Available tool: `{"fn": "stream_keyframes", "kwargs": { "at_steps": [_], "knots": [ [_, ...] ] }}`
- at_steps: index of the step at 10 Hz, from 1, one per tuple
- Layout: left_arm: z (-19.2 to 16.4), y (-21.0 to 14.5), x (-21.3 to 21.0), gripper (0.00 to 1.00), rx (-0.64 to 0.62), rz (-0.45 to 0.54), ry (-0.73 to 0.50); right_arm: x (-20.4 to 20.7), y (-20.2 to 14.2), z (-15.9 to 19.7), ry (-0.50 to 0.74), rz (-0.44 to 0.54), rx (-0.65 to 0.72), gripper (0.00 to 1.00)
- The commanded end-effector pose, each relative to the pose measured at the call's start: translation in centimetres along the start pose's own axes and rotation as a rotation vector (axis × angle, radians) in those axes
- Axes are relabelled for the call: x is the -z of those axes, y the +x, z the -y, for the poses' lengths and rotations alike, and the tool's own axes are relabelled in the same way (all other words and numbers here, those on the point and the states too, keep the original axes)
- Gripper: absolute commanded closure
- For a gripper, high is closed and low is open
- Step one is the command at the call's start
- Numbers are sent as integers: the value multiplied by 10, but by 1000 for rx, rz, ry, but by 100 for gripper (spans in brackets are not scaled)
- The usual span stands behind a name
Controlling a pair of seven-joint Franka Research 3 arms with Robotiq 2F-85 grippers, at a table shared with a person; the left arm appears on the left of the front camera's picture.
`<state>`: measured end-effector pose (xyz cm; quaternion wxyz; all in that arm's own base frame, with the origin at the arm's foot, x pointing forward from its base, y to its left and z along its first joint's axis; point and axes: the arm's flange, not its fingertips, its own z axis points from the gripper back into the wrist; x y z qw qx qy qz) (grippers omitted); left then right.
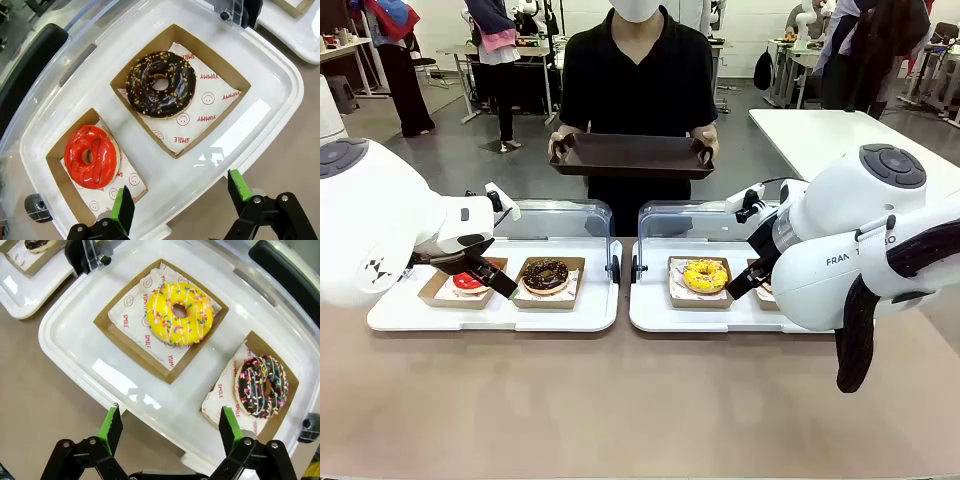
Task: Provide the desired donut to the person.
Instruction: Pick up and lift the Paper togo box containing the Donut pointed at by the person.
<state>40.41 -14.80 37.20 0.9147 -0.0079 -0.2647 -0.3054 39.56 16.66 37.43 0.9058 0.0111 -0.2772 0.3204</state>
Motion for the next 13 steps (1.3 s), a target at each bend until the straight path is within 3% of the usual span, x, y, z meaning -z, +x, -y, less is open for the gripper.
{"fn": "stream_keyframes", "kwargs": {
  "at_steps": [1,13],
  "knots": [
    [0,0,0,0,0,0,0,0,0,0,0,0,0,0],
    [0,0,0,0,0,0,0,0,0,0,0,0,0,0]
  ]
}}
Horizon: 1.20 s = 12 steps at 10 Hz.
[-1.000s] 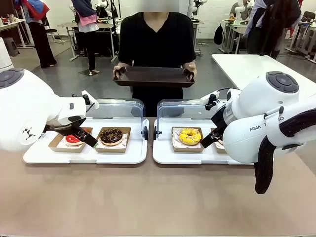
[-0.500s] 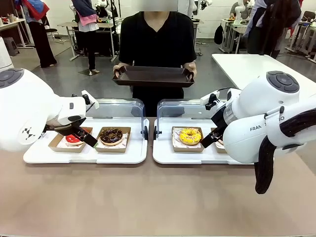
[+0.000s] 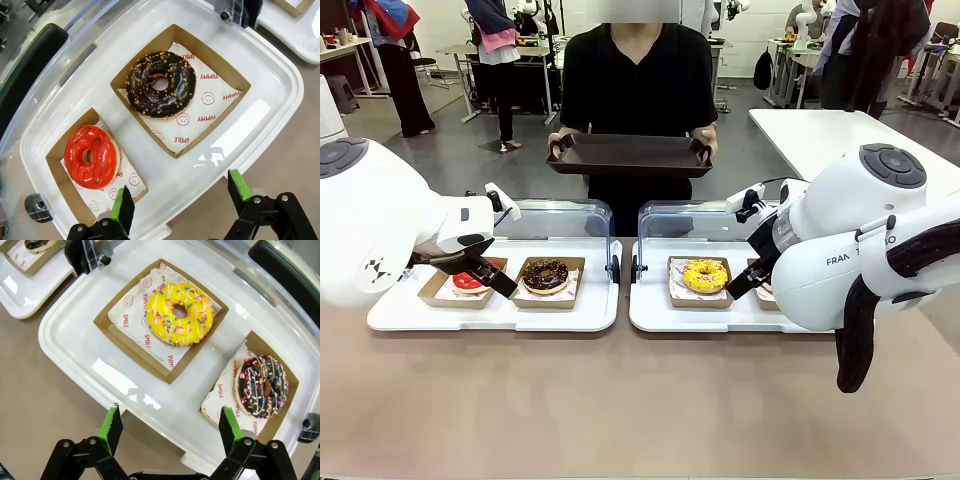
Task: Provide the desired donut to the person.
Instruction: Pick up and lift the Paper togo box containing the Donut pointed at by the person.
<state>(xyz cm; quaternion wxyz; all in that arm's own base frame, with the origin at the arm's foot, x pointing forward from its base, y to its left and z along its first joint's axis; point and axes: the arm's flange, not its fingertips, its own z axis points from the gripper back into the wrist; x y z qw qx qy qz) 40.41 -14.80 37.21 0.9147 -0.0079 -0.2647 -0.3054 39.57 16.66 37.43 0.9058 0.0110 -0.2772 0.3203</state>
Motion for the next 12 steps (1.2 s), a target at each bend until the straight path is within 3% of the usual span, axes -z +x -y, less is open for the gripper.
{"fn": "stream_keyframes", "kwargs": {
  "at_steps": [1,6,10,12],
  "knots": [
    [0,0,0,0,0,0,0,0,0,0,0,0,0,0],
    [0,0,0,0,0,0,0,0,0,0,0,0,0,0],
    [-14,67,-91,0,-12,-61,20,-98,45,11,-33,-12,62,0],
    [-18,94,-141,0,-14,-81,14,-146,68,5,-68,-79,14,0]
  ]
}}
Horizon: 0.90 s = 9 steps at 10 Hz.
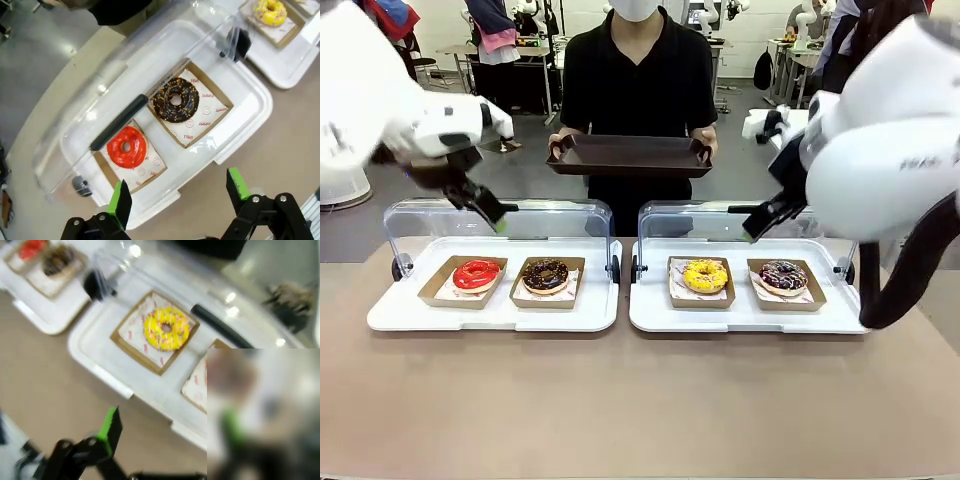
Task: Provide the desired donut to the person.
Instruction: Pick up and lift the Paper togo box containing the Donut pointed at by the person.
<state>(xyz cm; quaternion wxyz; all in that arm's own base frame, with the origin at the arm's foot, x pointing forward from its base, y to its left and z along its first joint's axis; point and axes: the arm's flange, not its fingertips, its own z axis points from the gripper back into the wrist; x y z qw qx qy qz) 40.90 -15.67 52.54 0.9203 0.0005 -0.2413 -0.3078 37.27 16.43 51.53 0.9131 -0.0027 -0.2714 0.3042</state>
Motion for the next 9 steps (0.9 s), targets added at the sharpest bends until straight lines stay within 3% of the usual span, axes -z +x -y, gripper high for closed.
{"fn": "stream_keyframes", "kwargs": {
  "at_steps": [1,3,4,5,9],
  "knots": [
    [6,10,-37,0,-37,-40,30,-34,15,-10,-59,-113,-40,0],
    [0,15,-60,0,-54,-46,58,-49,23,-14,-101,-129,-23,0],
    [-2,11,-59,0,-72,-21,68,-48,22,-12,-146,-88,-24,0],
    [2,14,-63,0,-23,-26,14,-55,17,-13,-58,-106,-44,0],
    [0,14,-65,0,-34,-26,19,-57,19,-13,-81,-108,-43,0]
  ]
}}
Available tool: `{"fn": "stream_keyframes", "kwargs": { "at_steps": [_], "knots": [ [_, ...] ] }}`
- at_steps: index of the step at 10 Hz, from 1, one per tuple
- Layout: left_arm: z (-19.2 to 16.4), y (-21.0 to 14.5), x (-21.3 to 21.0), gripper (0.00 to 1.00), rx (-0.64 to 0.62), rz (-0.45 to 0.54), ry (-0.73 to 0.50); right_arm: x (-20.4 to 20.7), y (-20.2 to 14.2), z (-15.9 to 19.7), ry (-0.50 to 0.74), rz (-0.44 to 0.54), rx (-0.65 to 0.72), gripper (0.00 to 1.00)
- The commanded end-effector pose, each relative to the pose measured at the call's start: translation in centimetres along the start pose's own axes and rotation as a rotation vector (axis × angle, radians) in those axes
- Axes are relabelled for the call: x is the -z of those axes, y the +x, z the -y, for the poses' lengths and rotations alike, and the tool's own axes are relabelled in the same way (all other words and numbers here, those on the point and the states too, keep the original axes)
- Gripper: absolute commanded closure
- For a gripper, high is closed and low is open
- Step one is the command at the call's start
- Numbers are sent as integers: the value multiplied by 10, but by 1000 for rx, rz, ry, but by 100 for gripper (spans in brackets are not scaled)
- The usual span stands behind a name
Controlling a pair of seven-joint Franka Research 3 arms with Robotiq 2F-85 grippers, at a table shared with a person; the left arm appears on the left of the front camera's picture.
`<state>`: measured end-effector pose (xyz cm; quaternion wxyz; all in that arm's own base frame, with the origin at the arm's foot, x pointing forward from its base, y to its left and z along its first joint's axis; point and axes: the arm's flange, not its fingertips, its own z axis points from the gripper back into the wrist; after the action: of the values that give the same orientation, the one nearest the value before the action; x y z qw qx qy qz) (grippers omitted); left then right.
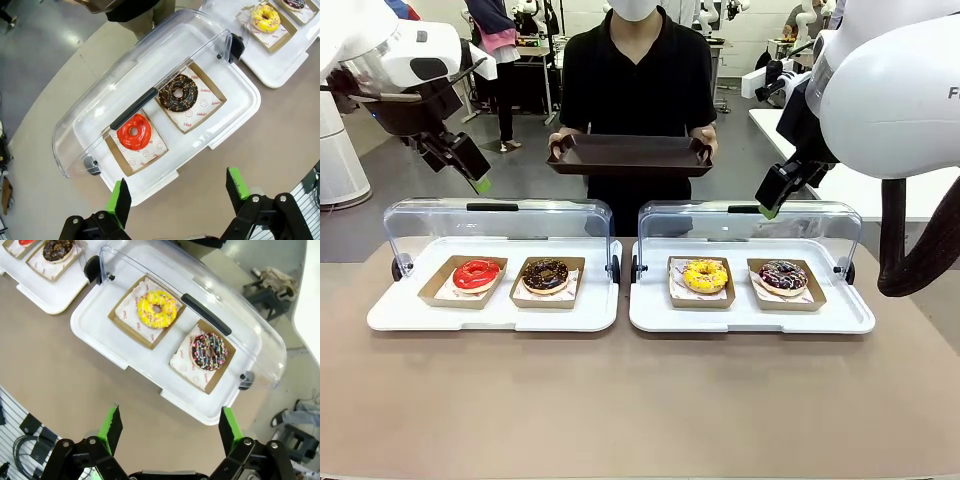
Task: Provide the desired donut to the person.
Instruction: Pick up and lift the Paper togo box containing the Donut pointed at by the person.
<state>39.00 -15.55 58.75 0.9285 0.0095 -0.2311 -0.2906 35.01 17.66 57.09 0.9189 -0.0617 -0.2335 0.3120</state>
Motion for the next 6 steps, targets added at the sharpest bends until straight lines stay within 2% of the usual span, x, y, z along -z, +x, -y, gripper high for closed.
{"fn": "stream_keyframes", "kwargs": {
  "at_steps": [1,2,3,4,6],
  "knots": [
    [-21,-10,0,0,66,34,-208,-4,-3,35,293,-33,-99,0],
    [-48,-15,3,0,123,93,-361,-8,-8,71,521,-10,-183,0],
    [-79,-19,9,0,152,139,-486,-6,-14,107,657,55,-213,0],
    [-105,-28,14,0,133,190,-561,1,-27,137,729,107,-235,0],
    [-134,-55,12,0,132,284,-612,15,-58,197,852,258,-203,0]
  ]
}}
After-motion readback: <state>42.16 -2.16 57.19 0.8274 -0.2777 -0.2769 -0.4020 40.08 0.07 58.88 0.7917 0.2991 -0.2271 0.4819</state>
